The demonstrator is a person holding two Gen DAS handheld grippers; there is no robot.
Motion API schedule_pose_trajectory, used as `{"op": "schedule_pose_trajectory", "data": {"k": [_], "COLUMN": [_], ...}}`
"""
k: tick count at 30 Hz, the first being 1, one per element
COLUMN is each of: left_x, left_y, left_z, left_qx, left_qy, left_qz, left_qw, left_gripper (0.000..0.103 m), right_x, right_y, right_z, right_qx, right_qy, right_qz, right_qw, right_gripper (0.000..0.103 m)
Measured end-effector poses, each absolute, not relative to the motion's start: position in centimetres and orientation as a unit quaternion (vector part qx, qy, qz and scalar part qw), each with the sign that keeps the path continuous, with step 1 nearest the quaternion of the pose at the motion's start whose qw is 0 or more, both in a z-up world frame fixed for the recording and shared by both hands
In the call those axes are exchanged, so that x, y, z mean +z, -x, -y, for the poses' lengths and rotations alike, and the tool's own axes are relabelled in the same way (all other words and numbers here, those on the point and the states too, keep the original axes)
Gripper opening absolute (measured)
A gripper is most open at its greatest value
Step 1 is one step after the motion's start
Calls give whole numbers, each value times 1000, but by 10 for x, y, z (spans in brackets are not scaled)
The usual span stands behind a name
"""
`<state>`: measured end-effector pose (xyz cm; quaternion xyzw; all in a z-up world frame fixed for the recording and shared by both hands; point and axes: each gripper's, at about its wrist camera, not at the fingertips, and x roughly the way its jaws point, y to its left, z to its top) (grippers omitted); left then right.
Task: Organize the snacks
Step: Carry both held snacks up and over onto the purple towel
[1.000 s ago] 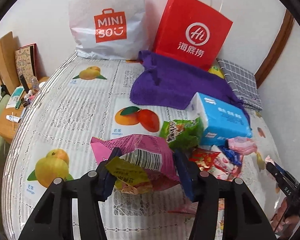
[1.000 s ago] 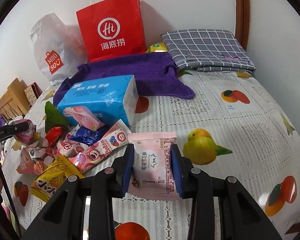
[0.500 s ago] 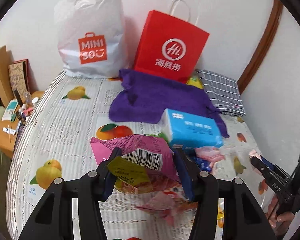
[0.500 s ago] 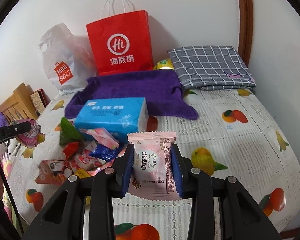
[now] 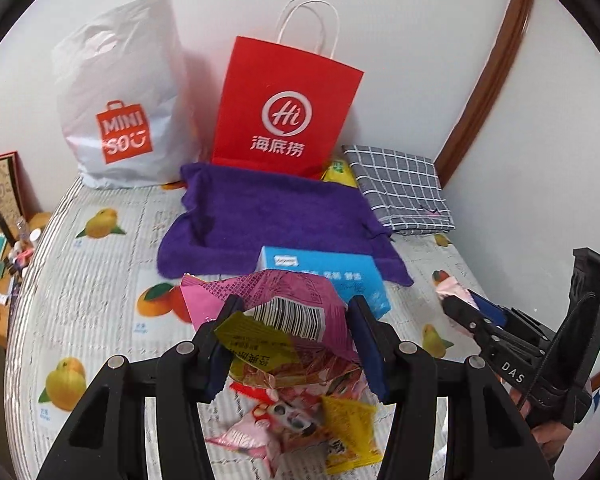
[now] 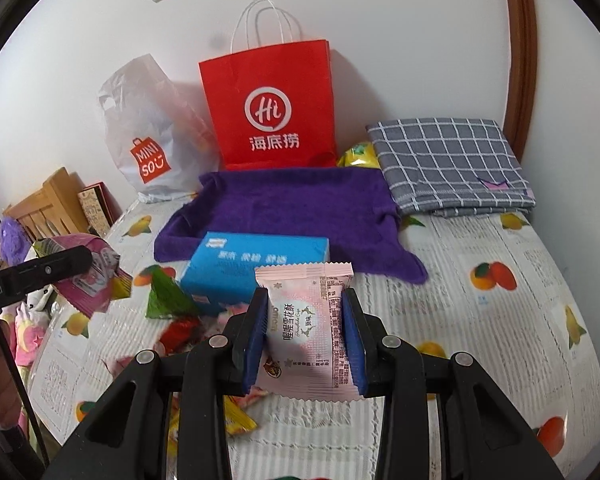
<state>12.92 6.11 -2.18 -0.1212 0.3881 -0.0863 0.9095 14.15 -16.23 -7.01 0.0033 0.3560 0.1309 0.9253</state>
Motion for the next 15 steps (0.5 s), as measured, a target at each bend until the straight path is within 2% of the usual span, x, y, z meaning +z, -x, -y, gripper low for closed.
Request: {"op": "schedule_pose_trajectory", "data": {"k": [15], "left_x": [-3], "left_y": [-187], "left_z": [-54], "left_qx": [-93], "left_qy": [101], "left_qz": [-385], "left_qw": [913], "left_gripper": [52], "right_x": [-60], "right_y": [-200], "right_z": [152], "right_qx": [138], "right_qy": [-11], "right_qz": [-356], "right_qw": [924], "right_gripper": [36]}}
